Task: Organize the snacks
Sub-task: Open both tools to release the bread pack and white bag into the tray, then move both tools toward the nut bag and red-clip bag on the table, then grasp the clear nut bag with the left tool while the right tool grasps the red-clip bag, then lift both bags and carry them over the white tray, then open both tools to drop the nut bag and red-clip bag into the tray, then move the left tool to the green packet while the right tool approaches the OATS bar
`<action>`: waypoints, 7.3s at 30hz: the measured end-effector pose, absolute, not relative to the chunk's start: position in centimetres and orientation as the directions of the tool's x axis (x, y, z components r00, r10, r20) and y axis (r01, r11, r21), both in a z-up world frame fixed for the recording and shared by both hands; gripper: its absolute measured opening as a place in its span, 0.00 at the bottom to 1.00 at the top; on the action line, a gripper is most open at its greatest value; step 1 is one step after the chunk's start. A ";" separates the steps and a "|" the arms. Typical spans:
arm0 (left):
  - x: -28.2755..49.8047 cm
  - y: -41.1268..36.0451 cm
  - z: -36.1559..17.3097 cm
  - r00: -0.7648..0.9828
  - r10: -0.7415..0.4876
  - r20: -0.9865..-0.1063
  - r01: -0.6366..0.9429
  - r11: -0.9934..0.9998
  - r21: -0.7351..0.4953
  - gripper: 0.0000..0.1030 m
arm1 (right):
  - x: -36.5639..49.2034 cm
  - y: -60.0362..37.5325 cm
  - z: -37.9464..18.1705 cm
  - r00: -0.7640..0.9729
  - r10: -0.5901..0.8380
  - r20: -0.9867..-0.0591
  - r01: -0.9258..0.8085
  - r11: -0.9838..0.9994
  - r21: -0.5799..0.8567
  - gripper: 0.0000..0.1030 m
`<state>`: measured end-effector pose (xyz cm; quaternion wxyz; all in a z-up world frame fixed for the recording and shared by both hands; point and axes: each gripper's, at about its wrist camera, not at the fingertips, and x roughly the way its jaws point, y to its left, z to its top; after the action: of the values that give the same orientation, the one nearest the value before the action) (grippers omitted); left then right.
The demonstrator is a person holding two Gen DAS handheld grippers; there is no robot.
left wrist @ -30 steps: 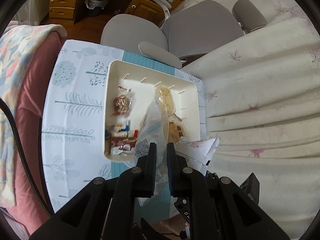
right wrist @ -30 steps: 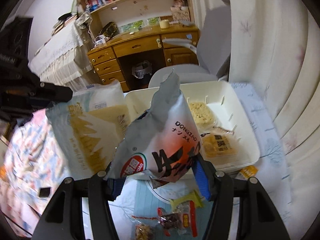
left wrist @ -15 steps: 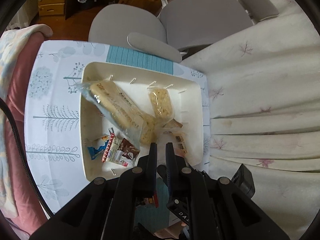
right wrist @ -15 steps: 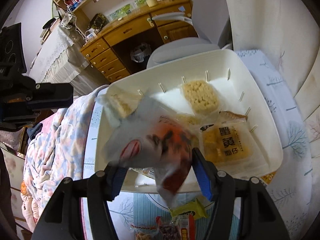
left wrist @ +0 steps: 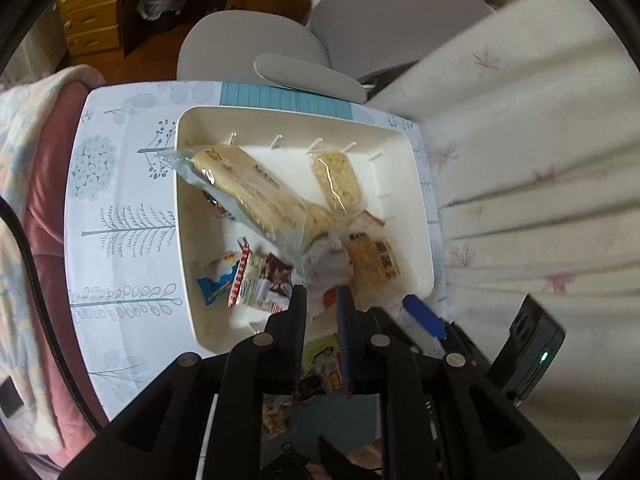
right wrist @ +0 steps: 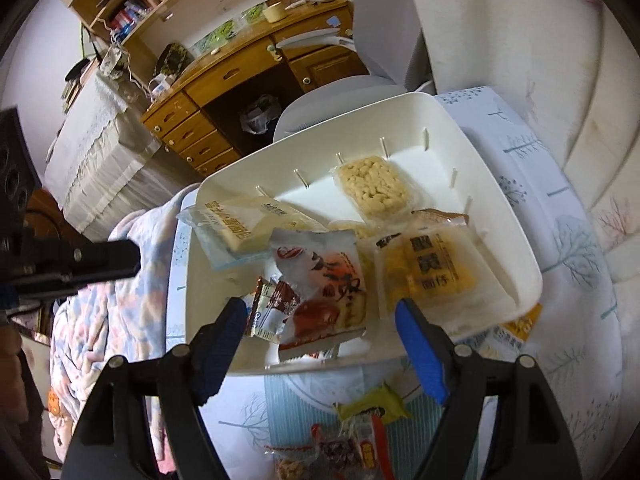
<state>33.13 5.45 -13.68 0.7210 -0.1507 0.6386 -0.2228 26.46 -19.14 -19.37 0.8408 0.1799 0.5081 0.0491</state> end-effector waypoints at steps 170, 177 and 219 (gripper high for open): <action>23.9 -1.2 -16.6 0.284 -0.222 -0.933 -0.121 0.957 -0.265 0.34 | 27.4 -24.7 -18.3 0.403 0.257 -0.878 -0.073 0.966 0.249 0.49; 24.8 -0.9 -17.4 0.330 -0.215 -0.919 -0.173 0.944 -0.282 0.35 | 29.6 -25.8 -18.4 0.450 0.268 -0.852 -0.105 0.963 0.248 0.51; 15.7 -4.6 -23.1 0.229 -0.306 -0.924 -0.219 0.909 -0.355 0.78 | 22.1 -29.9 -26.0 0.246 0.270 -0.931 0.106 0.947 0.303 0.70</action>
<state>15.71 -4.55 -23.08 0.7548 -0.2117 0.6202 -0.0286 22.07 -29.86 -25.98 0.7741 0.1538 0.6118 0.0528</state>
